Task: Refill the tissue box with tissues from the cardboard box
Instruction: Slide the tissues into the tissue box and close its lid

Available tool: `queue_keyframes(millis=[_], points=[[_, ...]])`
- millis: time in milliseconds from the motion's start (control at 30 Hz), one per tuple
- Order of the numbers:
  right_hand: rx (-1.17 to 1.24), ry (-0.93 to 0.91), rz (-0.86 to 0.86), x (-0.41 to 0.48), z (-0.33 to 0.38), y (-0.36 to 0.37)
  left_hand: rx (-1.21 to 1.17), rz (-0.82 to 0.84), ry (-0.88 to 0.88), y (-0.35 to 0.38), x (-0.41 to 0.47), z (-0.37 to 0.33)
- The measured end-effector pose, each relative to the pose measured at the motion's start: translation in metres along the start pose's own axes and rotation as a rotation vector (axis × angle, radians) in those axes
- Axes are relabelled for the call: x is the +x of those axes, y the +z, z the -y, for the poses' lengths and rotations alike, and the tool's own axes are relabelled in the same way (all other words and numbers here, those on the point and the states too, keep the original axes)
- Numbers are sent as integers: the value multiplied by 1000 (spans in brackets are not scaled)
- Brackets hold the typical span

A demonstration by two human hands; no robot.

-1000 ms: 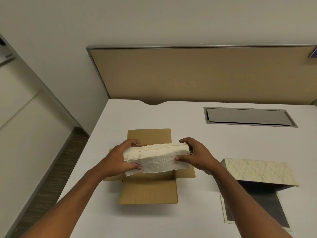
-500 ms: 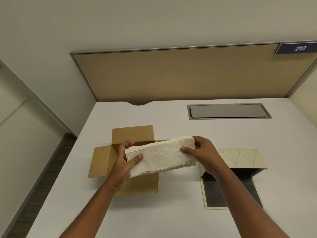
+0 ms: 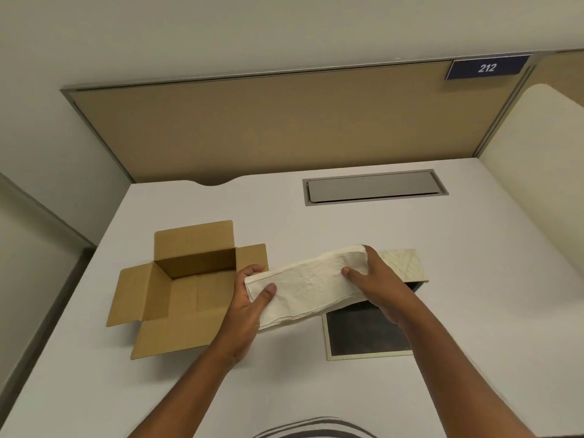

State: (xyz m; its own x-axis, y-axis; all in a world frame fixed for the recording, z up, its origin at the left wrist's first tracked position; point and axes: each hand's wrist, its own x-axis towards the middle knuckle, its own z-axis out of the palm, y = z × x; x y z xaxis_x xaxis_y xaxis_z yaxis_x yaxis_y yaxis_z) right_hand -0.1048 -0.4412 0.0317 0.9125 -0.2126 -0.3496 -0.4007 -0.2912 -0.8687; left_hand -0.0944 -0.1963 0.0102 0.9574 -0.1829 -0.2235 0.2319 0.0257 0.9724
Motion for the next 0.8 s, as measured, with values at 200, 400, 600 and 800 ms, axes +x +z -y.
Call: queue_keyframes(millis=[200,400,600,800], points=[[-62,133,-2,-16,-37,-41,99,44,-166,52,-2,23],[51,301,-16,-19,-81,-65,195,120,-290,83,7,57],[128,476,-66,-5,-126,-67,122,128,-493,101,27,97],[221,560,-137,10,-155,-64,60,123,-592,110,48,119]])
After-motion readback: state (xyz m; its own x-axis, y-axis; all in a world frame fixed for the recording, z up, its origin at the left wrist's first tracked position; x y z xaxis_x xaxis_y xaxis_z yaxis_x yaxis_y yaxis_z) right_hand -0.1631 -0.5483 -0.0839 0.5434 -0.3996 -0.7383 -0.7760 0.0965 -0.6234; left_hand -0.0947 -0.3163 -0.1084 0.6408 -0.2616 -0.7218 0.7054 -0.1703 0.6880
